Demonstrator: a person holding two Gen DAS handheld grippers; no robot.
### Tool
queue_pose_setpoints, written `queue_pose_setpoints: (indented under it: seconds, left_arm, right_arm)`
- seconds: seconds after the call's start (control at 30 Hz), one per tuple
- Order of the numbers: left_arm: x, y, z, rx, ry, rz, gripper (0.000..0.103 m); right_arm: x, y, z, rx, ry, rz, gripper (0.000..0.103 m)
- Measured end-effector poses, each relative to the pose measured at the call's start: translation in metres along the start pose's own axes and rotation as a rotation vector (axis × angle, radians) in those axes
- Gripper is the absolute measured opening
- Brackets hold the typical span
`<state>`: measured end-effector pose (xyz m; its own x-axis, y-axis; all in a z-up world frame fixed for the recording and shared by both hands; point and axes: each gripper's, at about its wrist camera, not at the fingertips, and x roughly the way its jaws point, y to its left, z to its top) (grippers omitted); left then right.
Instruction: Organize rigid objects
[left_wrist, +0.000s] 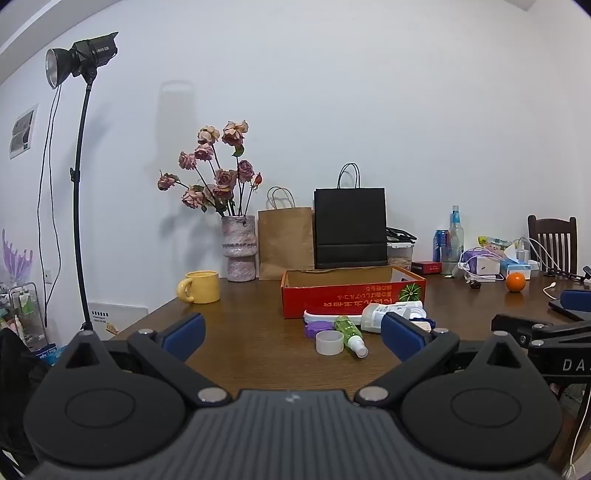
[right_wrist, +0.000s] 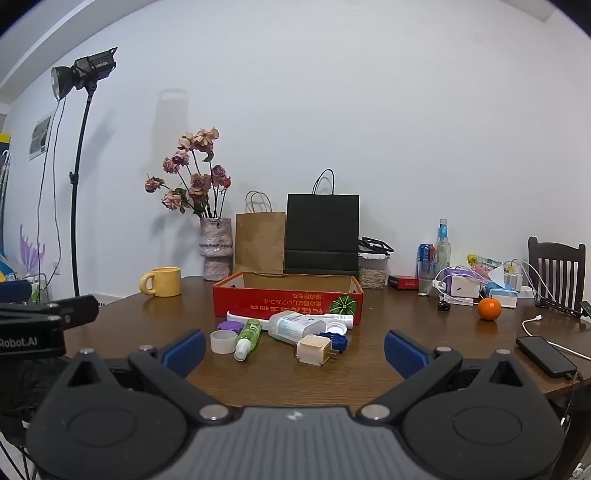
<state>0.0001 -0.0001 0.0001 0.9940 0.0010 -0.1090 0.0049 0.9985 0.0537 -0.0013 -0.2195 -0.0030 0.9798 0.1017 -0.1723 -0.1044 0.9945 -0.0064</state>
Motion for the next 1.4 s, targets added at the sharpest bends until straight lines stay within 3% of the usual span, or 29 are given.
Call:
queue_pose_setpoints:
  seconds: [1.4]
  left_arm:
    - [-0.0046,0.0002,-0.0023,0.009,-0.03,-0.013,0.103]
  right_arm:
    - [0.0012,-0.0008,0.0018,0.007,0.002,0.006,0.103]
